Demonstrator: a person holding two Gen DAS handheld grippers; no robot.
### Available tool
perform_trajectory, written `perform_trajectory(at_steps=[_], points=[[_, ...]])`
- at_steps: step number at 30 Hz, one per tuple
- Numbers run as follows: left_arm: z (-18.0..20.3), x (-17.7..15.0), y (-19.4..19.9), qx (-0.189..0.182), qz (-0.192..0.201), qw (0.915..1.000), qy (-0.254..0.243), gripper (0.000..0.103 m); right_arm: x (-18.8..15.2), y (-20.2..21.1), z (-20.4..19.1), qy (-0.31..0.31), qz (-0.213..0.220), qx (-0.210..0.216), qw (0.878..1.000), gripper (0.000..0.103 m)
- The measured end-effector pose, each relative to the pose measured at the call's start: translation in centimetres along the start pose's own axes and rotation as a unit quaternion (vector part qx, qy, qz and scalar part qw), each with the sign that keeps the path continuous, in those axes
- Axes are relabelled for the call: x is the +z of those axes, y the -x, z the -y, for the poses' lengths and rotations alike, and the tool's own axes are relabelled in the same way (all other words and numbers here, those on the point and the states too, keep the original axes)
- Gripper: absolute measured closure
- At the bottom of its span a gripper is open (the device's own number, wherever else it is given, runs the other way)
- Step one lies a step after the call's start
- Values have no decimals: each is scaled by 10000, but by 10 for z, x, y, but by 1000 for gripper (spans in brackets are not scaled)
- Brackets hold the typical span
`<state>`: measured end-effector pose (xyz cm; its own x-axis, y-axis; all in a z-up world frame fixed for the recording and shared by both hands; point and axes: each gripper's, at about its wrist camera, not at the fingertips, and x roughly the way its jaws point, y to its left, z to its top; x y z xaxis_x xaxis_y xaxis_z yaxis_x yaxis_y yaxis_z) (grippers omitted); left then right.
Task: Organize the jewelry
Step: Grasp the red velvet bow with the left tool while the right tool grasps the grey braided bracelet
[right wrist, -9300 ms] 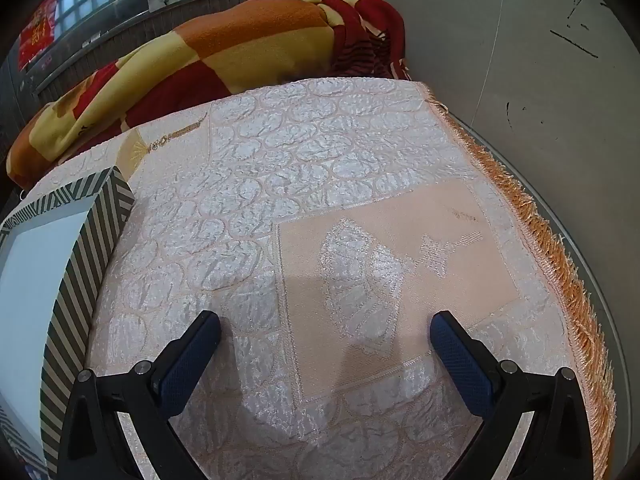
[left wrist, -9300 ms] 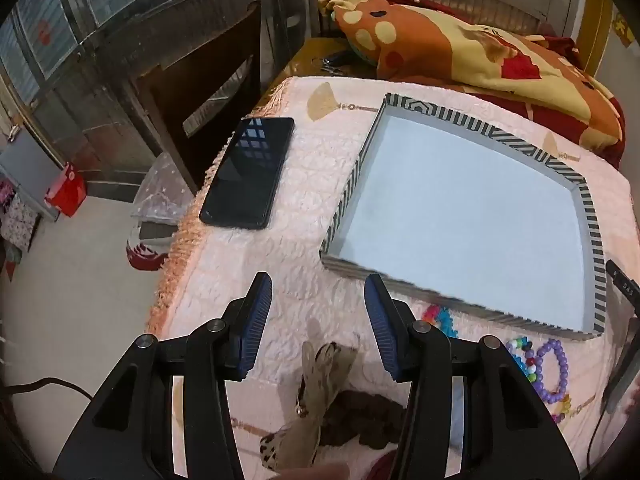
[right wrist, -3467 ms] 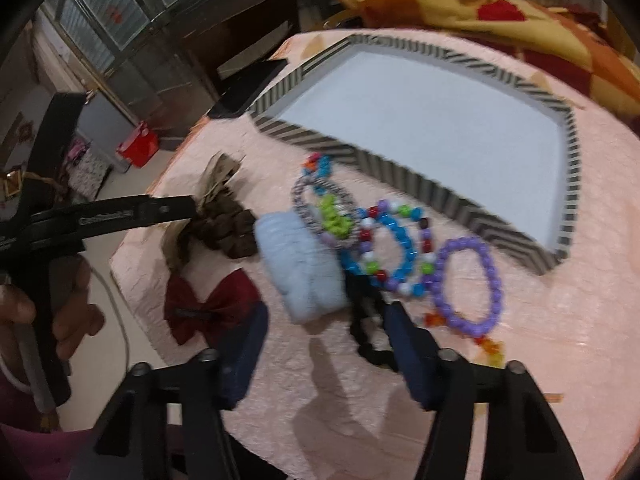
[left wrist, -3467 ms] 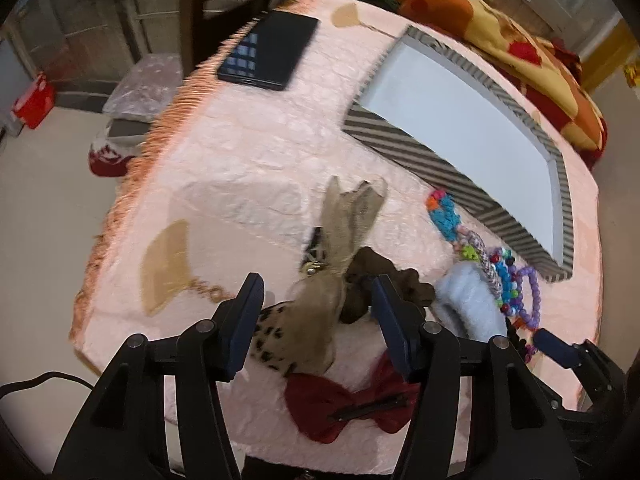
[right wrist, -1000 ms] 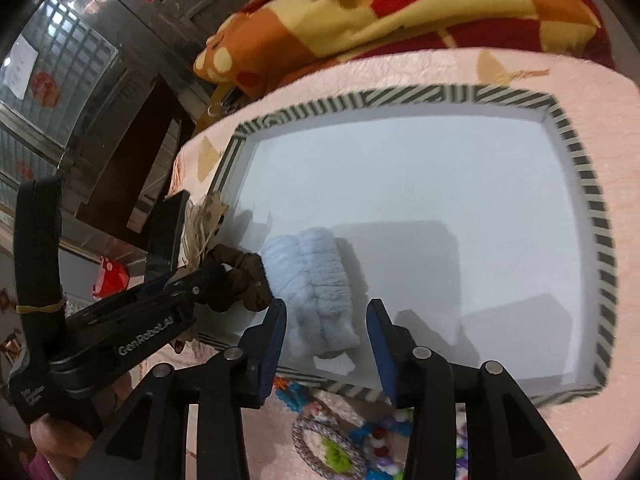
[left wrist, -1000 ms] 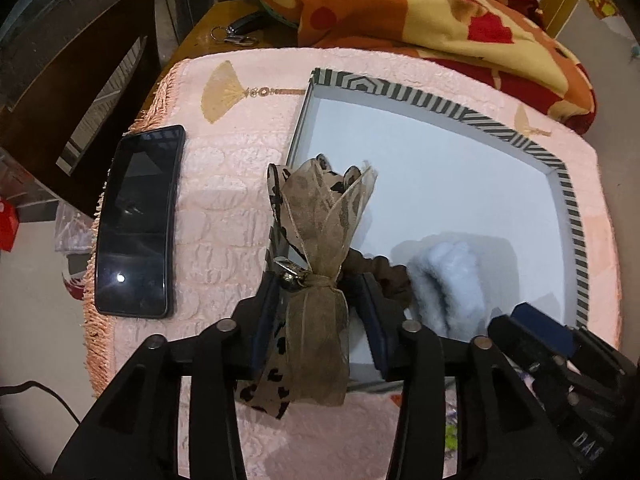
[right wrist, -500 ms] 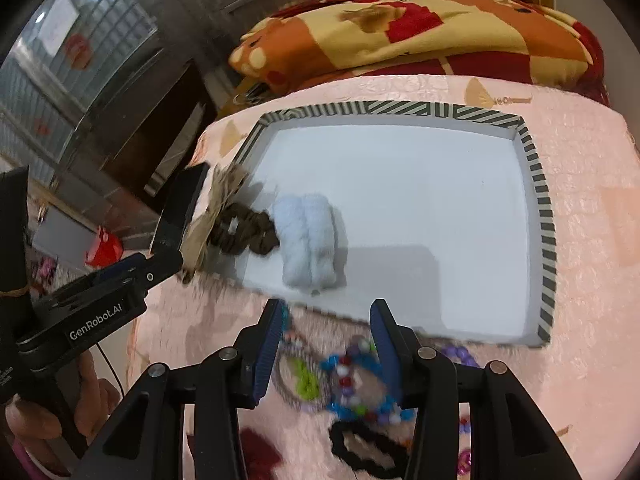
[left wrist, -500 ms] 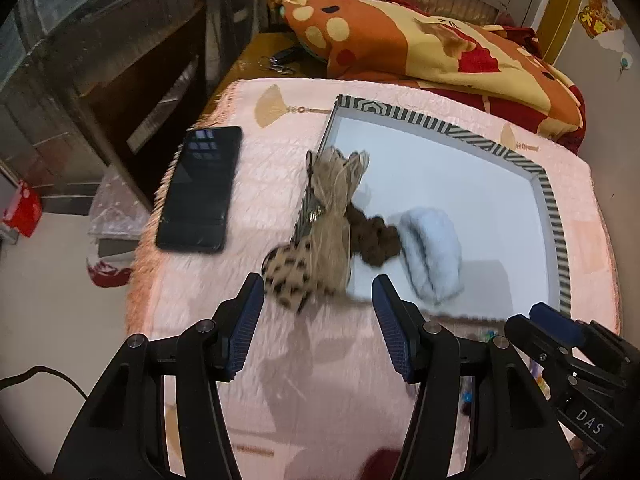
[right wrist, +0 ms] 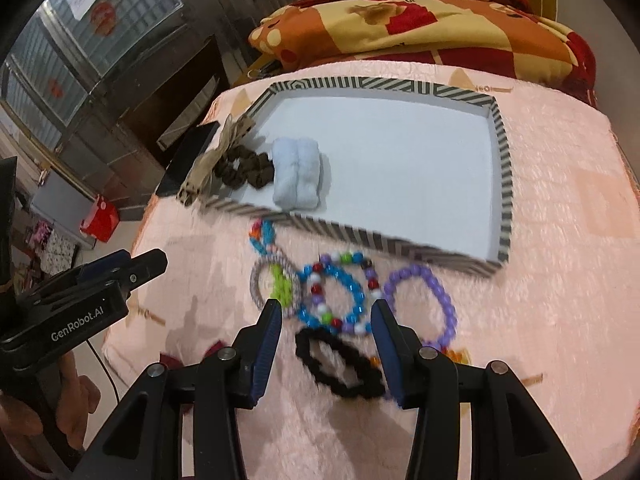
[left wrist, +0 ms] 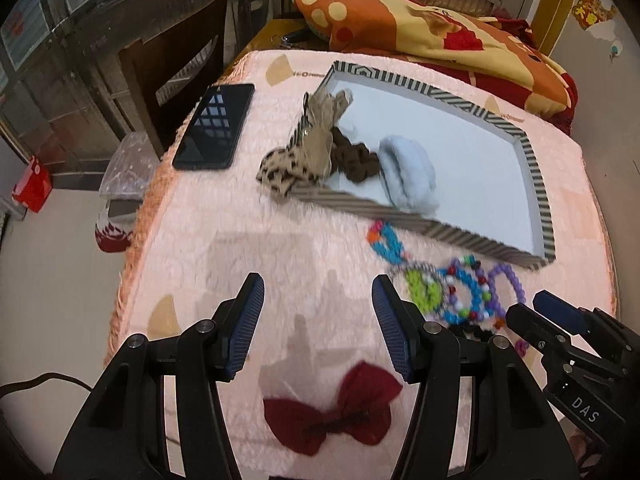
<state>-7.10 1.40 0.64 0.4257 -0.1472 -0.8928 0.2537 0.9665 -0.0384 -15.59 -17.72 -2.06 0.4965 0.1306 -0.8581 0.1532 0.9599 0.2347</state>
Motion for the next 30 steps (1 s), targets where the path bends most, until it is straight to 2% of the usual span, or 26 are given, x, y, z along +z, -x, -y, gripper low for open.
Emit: perform_trajectory(at_steps=[4, 20, 24, 30], points=[[2, -13, 6, 19, 18, 10000, 50, 47, -11, 6, 1, 48, 18, 17, 10000, 50], [-6, -43, 14, 93, -79, 9999, 87, 47, -31, 6, -9, 157, -145, 112, 9997, 49], [-15, -51, 14, 3, -132, 9997, 210, 47, -32, 2, -14, 317, -187, 212, 9991, 49], [-35, -68, 9, -340, -397, 9977, 423, 47, -27, -4, -18, 425, -172, 451, 9979, 49]])
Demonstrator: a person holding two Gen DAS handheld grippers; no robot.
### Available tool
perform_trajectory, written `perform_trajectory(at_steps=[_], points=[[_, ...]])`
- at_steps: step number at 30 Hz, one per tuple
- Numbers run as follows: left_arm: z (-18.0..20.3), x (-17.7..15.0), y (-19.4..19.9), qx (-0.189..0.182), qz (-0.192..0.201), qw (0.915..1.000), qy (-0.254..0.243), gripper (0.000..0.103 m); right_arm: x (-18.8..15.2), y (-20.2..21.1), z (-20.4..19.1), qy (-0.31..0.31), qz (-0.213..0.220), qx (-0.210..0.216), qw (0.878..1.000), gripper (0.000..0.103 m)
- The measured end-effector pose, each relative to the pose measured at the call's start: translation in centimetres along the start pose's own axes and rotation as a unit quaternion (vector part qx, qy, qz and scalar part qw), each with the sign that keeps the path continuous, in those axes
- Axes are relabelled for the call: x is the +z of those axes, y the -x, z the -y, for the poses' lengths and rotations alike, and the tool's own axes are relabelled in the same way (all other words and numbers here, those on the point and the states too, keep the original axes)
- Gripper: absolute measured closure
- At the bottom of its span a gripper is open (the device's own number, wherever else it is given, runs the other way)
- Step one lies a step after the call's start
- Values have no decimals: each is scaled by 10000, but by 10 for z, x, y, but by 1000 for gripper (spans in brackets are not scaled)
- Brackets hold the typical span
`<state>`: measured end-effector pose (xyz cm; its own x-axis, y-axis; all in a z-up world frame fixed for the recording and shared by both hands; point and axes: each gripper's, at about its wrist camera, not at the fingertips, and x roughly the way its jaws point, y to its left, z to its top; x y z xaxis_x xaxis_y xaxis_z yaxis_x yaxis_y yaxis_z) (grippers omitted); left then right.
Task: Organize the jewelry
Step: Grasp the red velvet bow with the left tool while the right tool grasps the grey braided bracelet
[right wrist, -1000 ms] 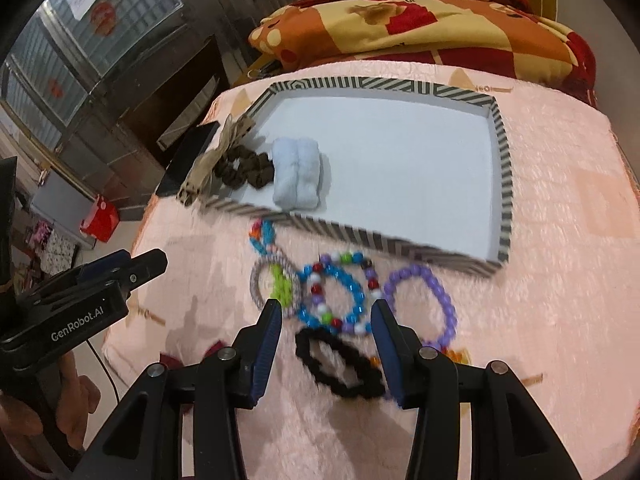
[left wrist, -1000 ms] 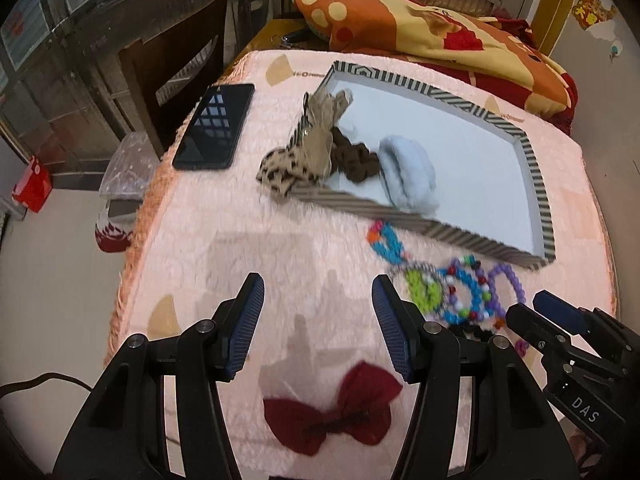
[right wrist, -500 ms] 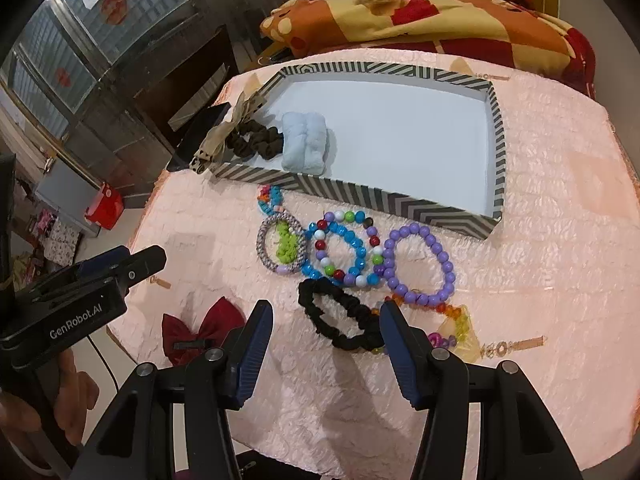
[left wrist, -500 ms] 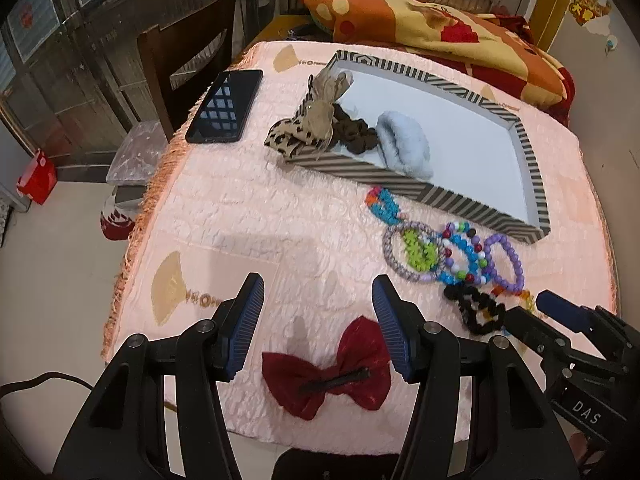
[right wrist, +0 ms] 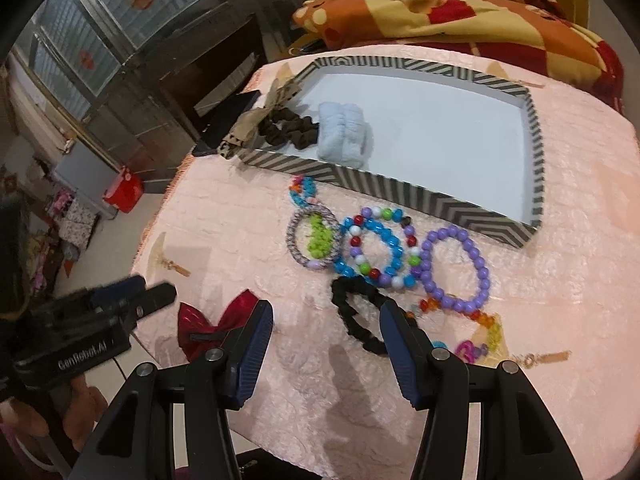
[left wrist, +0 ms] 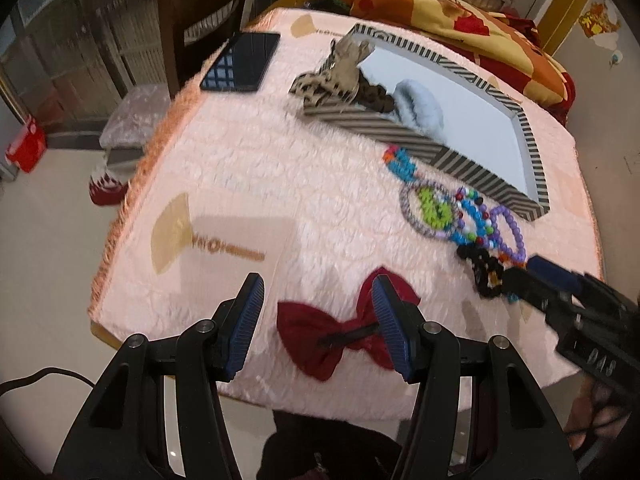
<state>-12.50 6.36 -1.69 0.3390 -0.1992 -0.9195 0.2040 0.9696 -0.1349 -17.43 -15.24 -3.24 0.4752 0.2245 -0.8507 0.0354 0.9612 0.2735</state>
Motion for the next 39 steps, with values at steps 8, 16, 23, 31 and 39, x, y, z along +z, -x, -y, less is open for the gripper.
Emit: perform_trajectory(at_steps=[8, 16, 23, 31, 39], points=[[-7, -17, -3, -431, -178, 9988, -170, 39, 10, -15, 2, 47, -119, 78, 9999, 50], [14, -24, -23, -419, -444, 9957, -703, 38, 35, -39, -7, 570, -221, 75, 9981, 56], [13, -22, -40, -355, -565, 9951, -725, 38, 62, -67, 3, 590, -443, 117, 9972, 72], [14, -19, -52, -327, -632, 9942, -800, 38, 72, -94, -1, 816, -694, 193, 9941, 95], [17, -14, -51, -480, -585, 9936, -840, 81, 73, -69, 5, 615, -497, 535, 9954, 96]])
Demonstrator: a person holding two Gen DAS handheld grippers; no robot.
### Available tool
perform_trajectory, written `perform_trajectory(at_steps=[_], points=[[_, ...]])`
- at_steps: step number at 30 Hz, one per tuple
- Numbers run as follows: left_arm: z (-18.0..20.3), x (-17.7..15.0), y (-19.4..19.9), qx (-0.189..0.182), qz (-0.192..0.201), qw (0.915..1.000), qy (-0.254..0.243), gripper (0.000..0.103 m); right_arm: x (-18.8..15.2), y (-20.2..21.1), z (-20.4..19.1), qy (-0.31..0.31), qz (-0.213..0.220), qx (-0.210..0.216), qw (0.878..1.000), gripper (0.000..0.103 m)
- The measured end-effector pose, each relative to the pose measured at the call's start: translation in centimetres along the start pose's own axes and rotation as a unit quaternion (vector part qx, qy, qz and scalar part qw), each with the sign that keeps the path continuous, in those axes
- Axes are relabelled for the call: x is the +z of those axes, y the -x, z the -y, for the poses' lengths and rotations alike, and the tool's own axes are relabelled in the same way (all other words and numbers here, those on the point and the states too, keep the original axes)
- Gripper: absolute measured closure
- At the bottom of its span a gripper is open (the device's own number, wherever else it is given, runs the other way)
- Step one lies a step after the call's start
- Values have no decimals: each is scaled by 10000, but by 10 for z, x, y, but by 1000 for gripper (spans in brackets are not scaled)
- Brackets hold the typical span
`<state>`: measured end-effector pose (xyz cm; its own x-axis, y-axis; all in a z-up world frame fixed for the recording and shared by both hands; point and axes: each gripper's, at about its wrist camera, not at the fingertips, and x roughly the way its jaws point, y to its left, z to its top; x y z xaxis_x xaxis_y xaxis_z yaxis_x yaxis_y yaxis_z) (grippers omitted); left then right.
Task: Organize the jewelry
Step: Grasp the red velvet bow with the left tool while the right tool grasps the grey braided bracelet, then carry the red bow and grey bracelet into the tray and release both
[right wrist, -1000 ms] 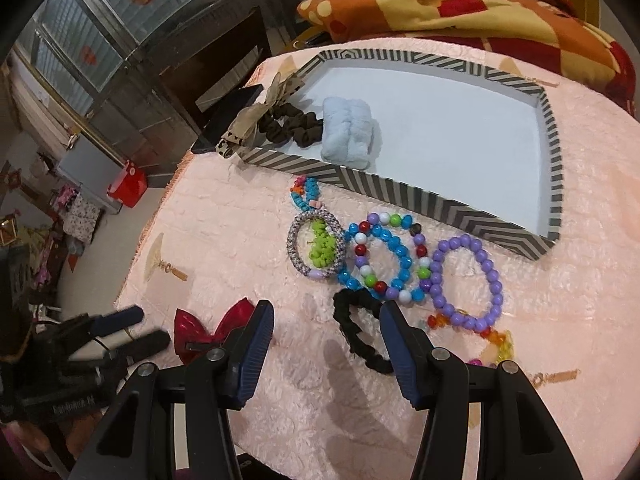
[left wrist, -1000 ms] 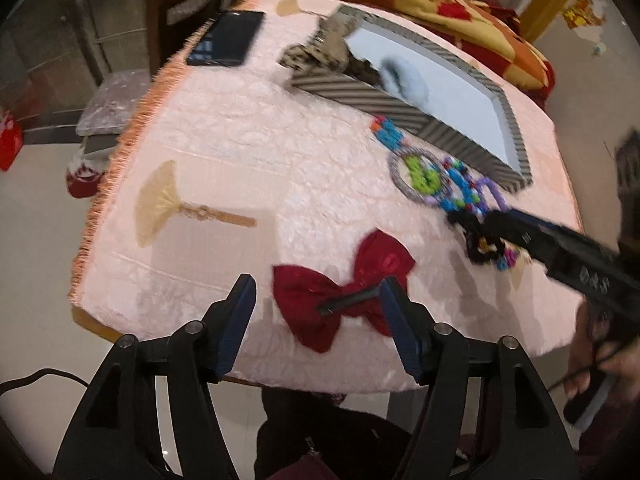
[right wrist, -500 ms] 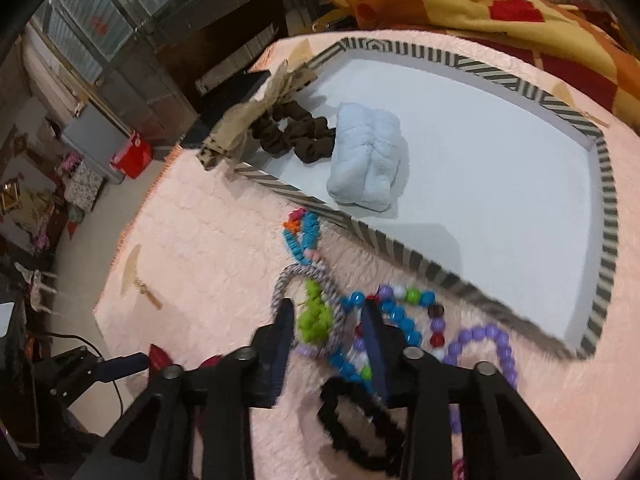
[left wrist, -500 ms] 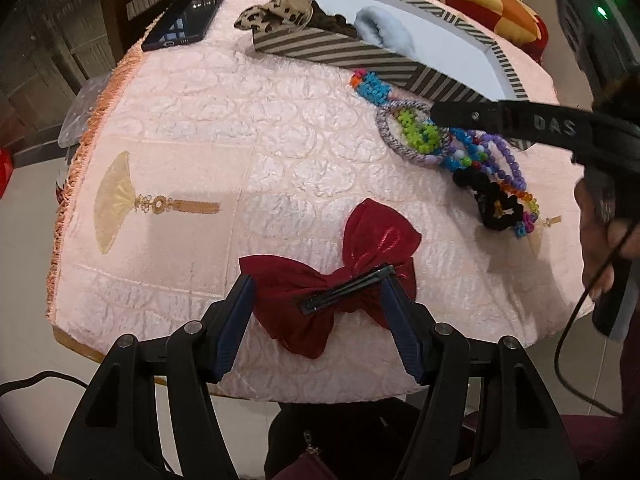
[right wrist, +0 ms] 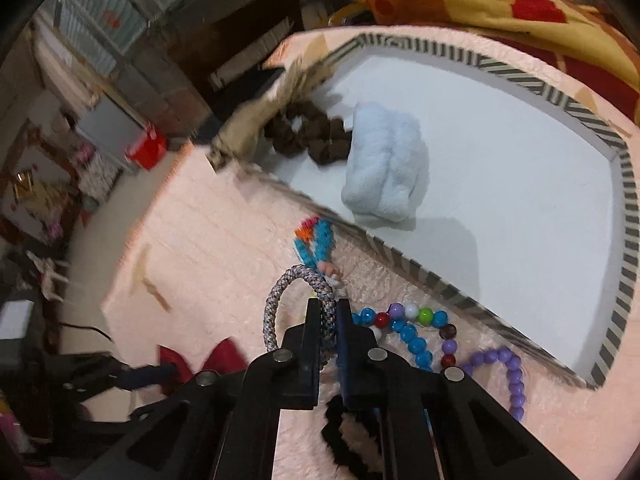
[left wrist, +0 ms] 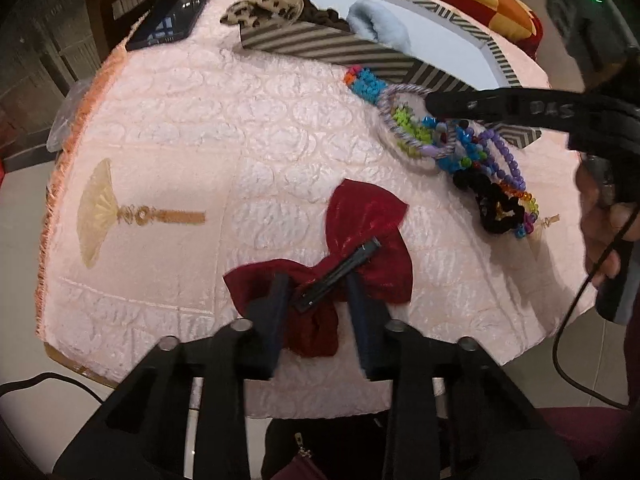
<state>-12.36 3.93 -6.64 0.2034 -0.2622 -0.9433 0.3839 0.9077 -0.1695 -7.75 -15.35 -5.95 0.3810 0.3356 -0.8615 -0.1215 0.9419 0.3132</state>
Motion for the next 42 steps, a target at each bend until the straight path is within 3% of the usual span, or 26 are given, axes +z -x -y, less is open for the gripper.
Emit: perform_trajectory(at_steps=[3, 9, 13, 14, 16, 17, 23, 24, 28, 29, 36, 42], points=[[2, 6, 11, 70, 144, 9999, -55, 87, 0, 17, 0, -43, 151, 91, 9998, 96], [-1, 20, 26, 0, 303, 9995, 13, 89, -1, 44, 0, -160, 412, 162, 9989, 96], [4, 19, 30, -21, 296, 9993, -211, 87, -1, 52, 0, -237, 506, 177, 9983, 96], [5, 17, 31, -144, 272, 9992, -241, 84, -1, 52, 1, -245, 509, 172, 9983, 96], [6, 14, 30, -350, 175, 9988, -285, 45, -4, 55, 3, -257, 505, 157, 9983, 96], [7, 14, 28, -379, 185, 9987, -291, 39, -6, 54, 4, -272, 487, 151, 9983, 96], [13, 14, 1, 78, 9, 9988, -491, 38, -11, 51, 6, -316, 393, 180, 9986, 96], [14, 14, -5, 171, -53, 9984, -535, 39, -12, 52, 6, -315, 389, 182, 9986, 96], [10, 15, -14, 326, -124, 9986, -400, 80, -12, 54, 4, -316, 413, 189, 9985, 96], [8, 17, -14, 254, -189, 9989, -357, 84, -12, 55, 4, -320, 431, 187, 9984, 96], [4, 33, 12, 284, 69, 9994, -196, 88, -7, 61, 7, -386, 561, 167, 9975, 96], [16, 61, 35, 403, 369, 9978, -375, 88, -1, 67, 8, -433, 668, 119, 9968, 96]])
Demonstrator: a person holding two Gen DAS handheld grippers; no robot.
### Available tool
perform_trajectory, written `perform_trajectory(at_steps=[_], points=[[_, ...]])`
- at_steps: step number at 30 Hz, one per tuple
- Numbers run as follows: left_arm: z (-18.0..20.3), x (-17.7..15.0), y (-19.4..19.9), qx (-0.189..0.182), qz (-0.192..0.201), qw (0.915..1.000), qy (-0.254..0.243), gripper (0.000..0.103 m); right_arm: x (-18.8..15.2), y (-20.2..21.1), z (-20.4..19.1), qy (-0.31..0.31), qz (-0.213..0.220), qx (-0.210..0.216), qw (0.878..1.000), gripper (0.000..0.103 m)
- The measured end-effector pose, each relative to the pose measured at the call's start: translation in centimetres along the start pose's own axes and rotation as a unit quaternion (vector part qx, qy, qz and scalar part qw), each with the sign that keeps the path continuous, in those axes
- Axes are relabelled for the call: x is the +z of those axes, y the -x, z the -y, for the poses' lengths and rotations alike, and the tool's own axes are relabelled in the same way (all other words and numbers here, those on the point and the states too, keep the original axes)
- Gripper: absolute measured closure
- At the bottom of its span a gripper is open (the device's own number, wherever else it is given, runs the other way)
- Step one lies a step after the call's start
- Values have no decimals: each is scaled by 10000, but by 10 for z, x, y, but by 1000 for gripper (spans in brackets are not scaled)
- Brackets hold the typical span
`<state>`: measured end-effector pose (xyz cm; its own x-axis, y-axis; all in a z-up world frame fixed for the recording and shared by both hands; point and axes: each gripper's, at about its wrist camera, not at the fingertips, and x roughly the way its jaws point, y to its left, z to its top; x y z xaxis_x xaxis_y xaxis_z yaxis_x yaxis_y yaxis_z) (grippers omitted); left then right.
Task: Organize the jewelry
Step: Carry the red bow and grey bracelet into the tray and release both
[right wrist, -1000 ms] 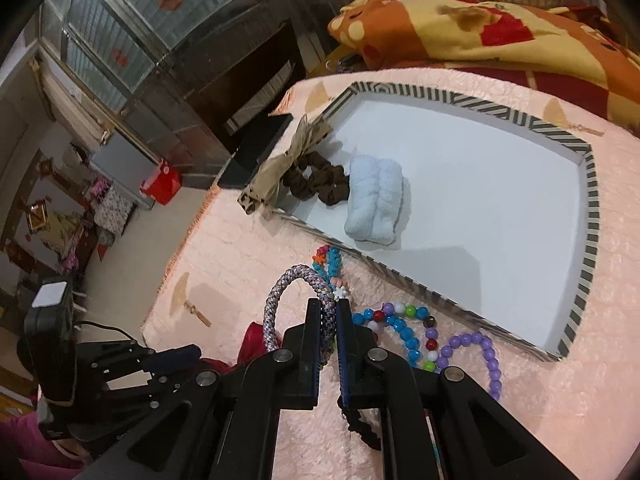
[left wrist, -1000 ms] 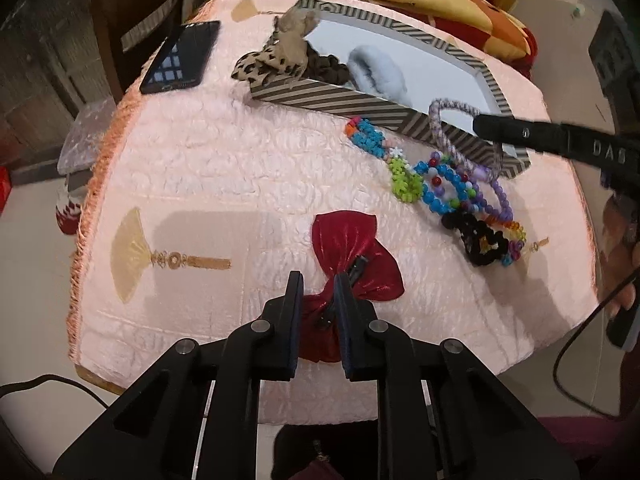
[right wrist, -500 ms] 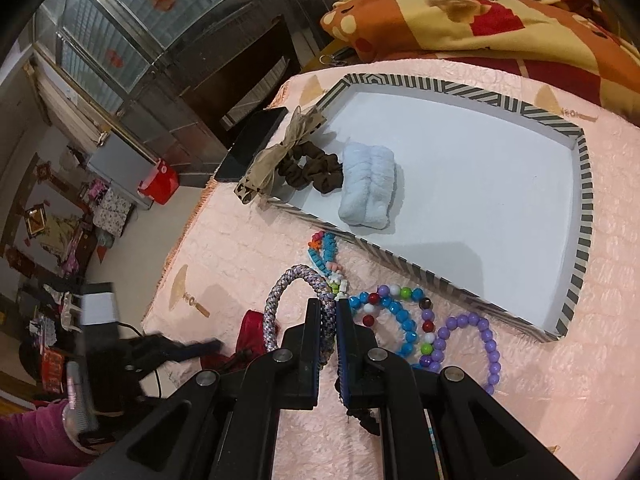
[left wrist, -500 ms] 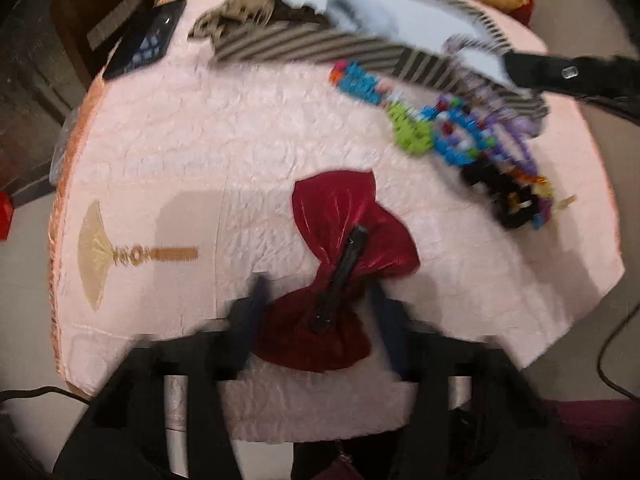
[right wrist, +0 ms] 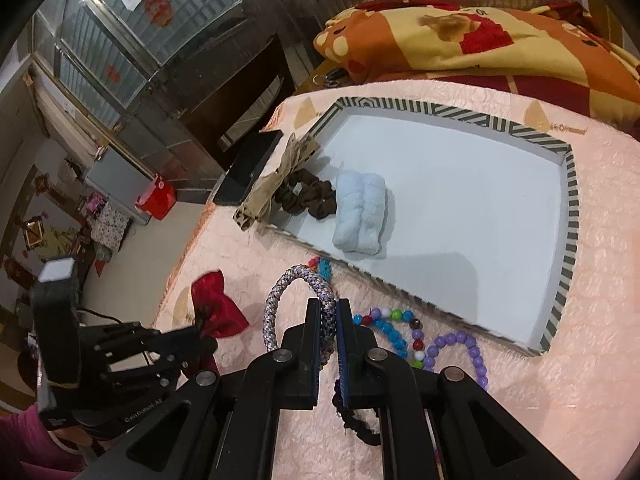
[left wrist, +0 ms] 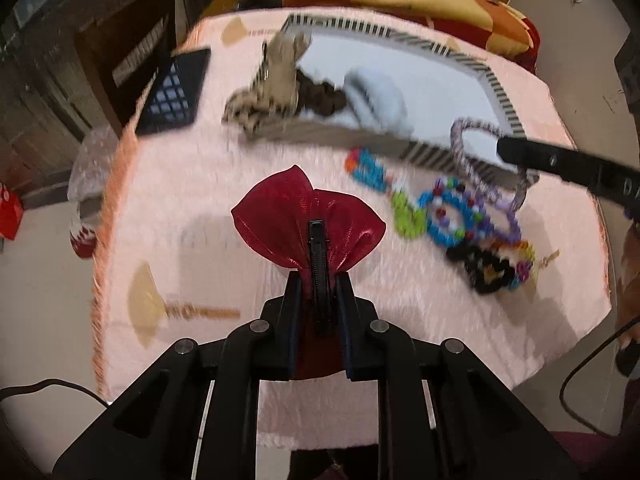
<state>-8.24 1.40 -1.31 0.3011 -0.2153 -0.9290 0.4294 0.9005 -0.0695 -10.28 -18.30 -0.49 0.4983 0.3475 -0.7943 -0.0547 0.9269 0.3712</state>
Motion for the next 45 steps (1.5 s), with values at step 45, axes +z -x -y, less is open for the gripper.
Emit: perform_trajectory(at_steps=[45], points=[[-8, 230, -97, 54, -38, 9993, -365, 88, 123, -97, 79, -1657, 244, -927, 9815, 96]])
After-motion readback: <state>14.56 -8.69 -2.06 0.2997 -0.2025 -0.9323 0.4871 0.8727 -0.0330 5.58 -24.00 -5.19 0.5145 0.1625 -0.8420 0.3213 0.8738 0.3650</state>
